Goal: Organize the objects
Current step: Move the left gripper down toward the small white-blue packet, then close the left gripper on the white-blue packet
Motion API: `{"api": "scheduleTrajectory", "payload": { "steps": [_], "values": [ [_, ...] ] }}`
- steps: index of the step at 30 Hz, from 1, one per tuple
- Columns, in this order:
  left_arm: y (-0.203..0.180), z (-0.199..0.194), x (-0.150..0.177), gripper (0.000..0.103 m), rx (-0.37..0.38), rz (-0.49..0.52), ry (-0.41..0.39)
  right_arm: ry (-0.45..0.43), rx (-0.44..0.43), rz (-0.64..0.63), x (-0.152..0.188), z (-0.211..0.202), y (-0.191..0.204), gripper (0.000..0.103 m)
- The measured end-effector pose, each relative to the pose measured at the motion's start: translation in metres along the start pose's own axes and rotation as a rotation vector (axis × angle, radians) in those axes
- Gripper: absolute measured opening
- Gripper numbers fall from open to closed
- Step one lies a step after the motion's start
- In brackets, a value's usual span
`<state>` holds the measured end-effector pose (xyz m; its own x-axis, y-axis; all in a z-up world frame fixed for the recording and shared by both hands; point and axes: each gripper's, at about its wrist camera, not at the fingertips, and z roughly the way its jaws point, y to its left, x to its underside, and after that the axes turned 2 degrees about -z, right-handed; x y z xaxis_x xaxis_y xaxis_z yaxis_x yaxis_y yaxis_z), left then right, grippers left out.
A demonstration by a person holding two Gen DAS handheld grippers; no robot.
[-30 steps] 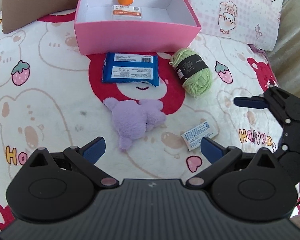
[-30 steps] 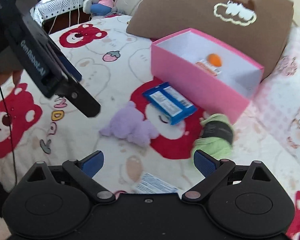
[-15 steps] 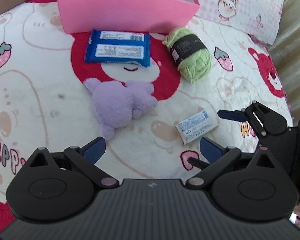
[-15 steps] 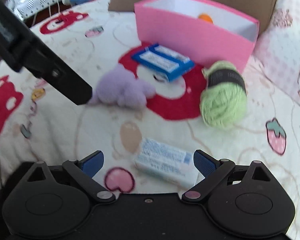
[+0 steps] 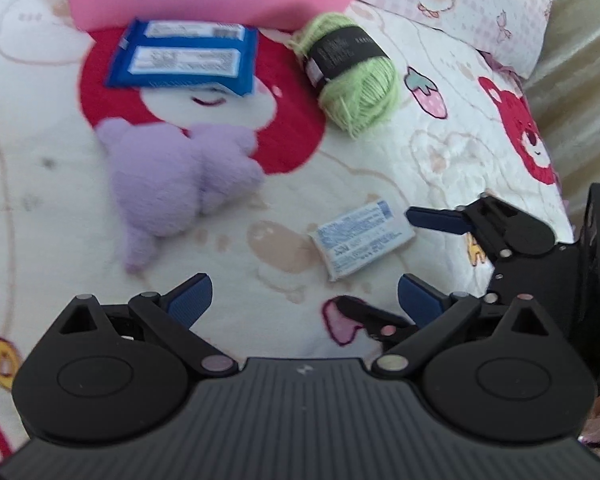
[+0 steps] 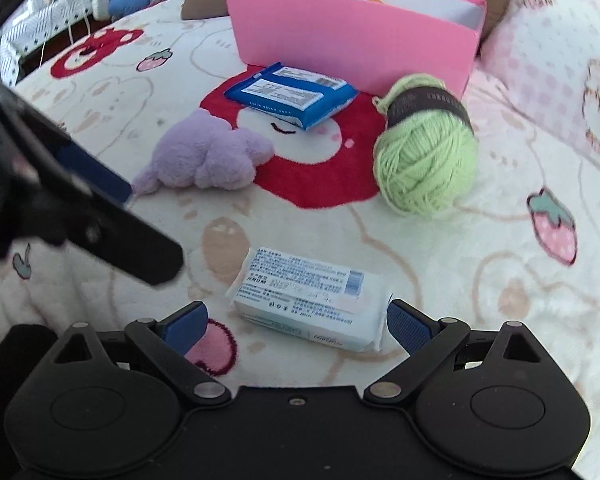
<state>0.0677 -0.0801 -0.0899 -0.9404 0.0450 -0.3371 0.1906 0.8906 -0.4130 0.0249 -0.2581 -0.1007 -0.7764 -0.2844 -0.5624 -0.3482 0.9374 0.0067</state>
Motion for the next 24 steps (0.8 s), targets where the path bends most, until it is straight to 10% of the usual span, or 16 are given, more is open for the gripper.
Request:
{"api": "scheduleTrajectory", "payload": {
  "steps": [15,24],
  "values": [
    [-0.005,0.036,0.003,0.092,0.11,-0.017,-0.04,-0.055,0.039,0.102,0.015,0.009,-0.007,0.098],
    [-0.001,0.045,0.005,0.059,0.106,-0.07,-0.077,-0.093,0.079,0.113,0.02,0.009,-0.002,0.098]
  ]
}}
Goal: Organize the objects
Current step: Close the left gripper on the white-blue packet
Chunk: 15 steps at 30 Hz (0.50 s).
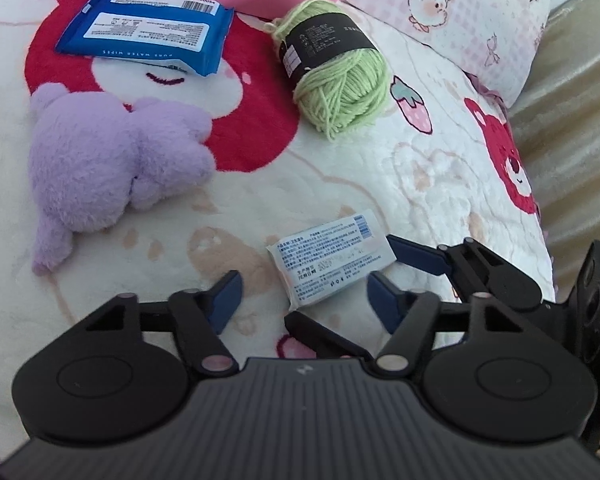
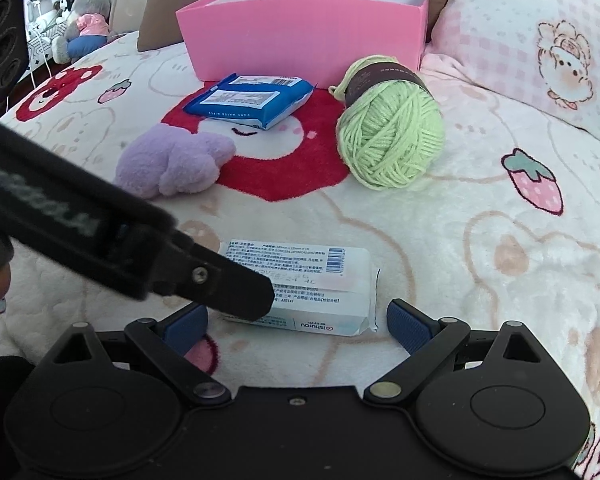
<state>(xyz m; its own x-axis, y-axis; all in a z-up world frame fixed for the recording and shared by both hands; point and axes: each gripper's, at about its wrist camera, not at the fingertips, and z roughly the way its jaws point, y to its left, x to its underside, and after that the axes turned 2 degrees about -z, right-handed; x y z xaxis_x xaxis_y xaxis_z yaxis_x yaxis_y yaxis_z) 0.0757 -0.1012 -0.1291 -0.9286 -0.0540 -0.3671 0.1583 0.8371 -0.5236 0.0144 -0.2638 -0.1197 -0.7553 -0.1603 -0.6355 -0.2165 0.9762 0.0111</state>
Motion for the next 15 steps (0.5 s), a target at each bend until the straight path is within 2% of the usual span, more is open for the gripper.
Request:
{"api": "scheduleTrajectory", "payload": {
  "steps": [1,4,5,8,15],
  "values": [
    [0.0,0.0,0.0,0.048,-0.004,0.001,-0.009,-0.002,0.005,0.0,0.0,0.0,0.001,0.097],
    [-0.002,0.0,0.0,0.043,0.002,0.01,-0.022,-0.007,0.031,-0.009,0.002,-0.001,0.004,0.094],
    [-0.002,0.001,0.0,0.037,0.011,0.006,-0.02,-0.012,0.041,-0.018,0.003,-0.002,0.006,0.093],
    [-0.005,0.005,0.001,0.034,0.011,0.005,0.0,-0.025,0.056,-0.044,0.003,-0.005,0.011,0.086],
    [-0.002,0.007,0.001,0.034,0.019,-0.028,0.042,-0.018,0.044,-0.034,0.005,-0.003,0.008,0.085]
  ]
}}
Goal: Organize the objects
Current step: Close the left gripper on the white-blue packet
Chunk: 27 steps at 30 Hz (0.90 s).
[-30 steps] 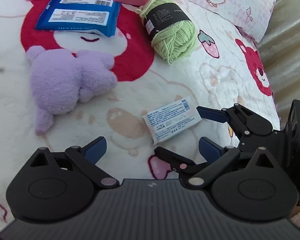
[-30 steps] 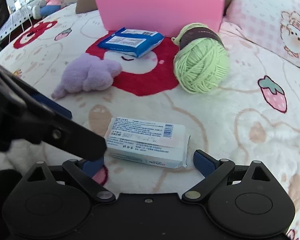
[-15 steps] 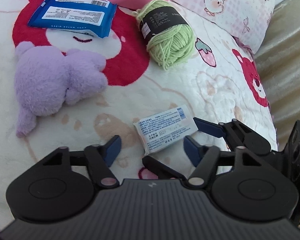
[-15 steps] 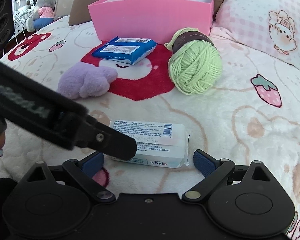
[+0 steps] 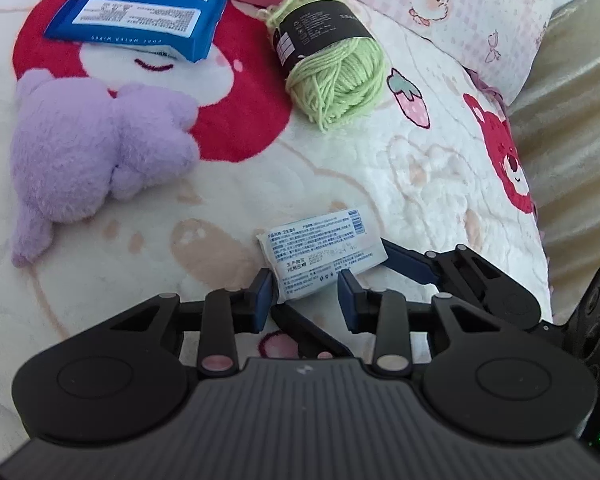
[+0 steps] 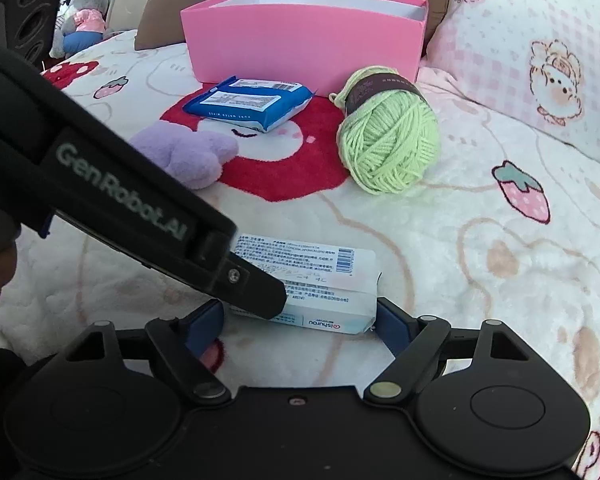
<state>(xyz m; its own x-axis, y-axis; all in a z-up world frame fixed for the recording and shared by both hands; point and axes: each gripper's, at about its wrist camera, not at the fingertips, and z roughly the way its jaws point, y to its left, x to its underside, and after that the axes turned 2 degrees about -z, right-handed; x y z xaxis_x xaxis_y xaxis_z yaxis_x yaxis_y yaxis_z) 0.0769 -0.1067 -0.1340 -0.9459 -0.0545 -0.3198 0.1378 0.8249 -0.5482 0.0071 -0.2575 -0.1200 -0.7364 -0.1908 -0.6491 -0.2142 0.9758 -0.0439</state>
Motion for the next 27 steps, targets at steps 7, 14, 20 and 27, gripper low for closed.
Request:
{"api": "scheduleTrajectory", "payload": {
  "steps": [7,14,20,27],
  "values": [
    [0.011,-0.007,-0.005,0.039,0.065,-0.084,-0.042,-0.002,0.006,0.004,0.0,0.002,0.0,0.086],
    [0.008,0.002,-0.007,0.031,0.022,-0.076,-0.039,-0.009,0.007,0.016,0.0,0.002,-0.002,0.085],
    [0.003,0.001,-0.006,0.026,-0.003,-0.079,-0.053,-0.026,0.013,0.056,0.001,0.001,-0.003,0.082],
    [-0.006,0.001,-0.007,0.027,-0.051,-0.036,-0.043,-0.019,0.025,0.036,0.0,0.0,-0.001,0.08]
  ]
}}
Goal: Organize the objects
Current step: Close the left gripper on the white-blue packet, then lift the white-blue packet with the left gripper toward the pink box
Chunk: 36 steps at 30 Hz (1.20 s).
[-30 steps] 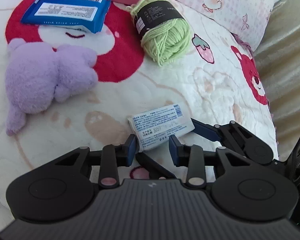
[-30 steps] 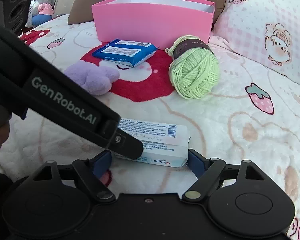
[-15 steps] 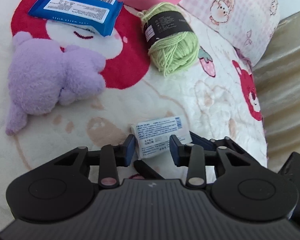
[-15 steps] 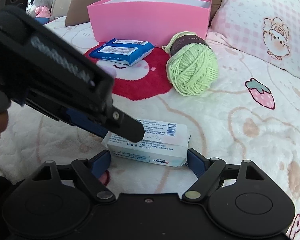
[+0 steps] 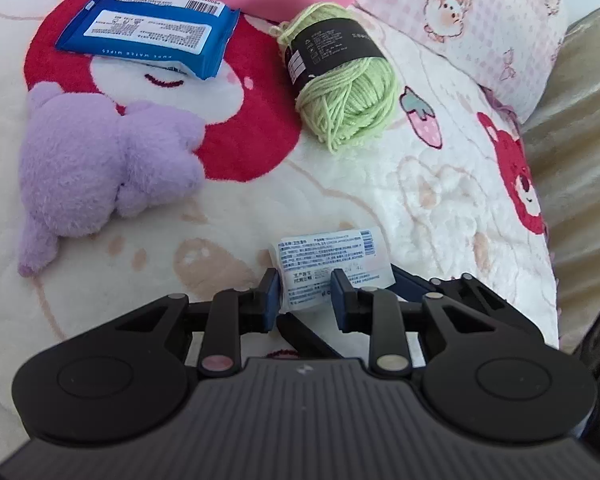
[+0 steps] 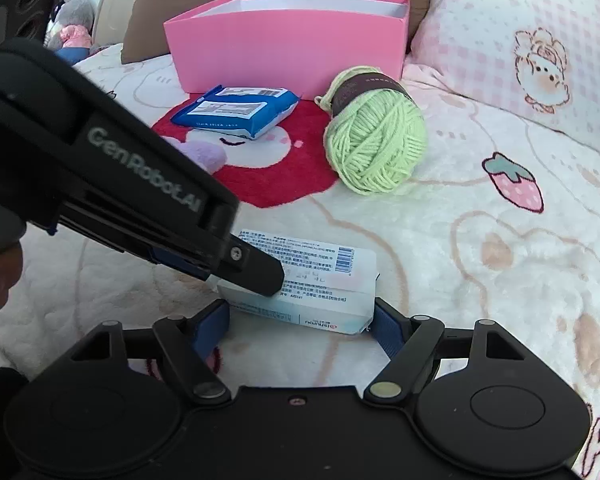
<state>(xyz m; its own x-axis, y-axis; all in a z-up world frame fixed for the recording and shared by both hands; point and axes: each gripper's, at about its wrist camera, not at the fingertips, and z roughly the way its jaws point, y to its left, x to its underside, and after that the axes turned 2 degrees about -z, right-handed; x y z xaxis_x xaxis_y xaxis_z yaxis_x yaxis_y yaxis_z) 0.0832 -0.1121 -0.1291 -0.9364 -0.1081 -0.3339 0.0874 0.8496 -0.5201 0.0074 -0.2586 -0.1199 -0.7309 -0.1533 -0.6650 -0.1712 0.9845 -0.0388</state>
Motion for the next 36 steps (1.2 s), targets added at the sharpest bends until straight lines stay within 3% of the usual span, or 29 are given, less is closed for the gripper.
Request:
{"api": "scheduleTrajectory", "payload": {
  "steps": [6,12,21,25,28,36],
  "values": [
    [-0.009,0.001,0.003,0.03,-0.046,0.0,-0.009,0.009,0.014,-0.011,-0.002,-0.002,0.005,0.08],
    [-0.007,-0.011,0.002,0.033,-0.056,-0.01,-0.011,0.035,-0.046,0.004,-0.009,-0.012,0.006,0.081],
    [-0.017,-0.043,0.001,0.034,-0.017,-0.021,-0.046,0.016,-0.038,-0.031,-0.026,-0.041,0.014,0.083],
    [-0.019,-0.056,0.002,0.034,0.02,-0.019,-0.041,-0.005,0.041,-0.11,-0.034,-0.046,0.027,0.085],
    [-0.021,-0.067,0.001,0.034,0.004,-0.01,-0.055,-0.038,0.047,-0.15,-0.038,-0.052,0.033,0.084],
    [-0.018,-0.095,-0.005,0.034,0.009,-0.006,-0.086,-0.073,0.002,-0.176,-0.056,-0.068,0.036,0.085]
  ]
}}
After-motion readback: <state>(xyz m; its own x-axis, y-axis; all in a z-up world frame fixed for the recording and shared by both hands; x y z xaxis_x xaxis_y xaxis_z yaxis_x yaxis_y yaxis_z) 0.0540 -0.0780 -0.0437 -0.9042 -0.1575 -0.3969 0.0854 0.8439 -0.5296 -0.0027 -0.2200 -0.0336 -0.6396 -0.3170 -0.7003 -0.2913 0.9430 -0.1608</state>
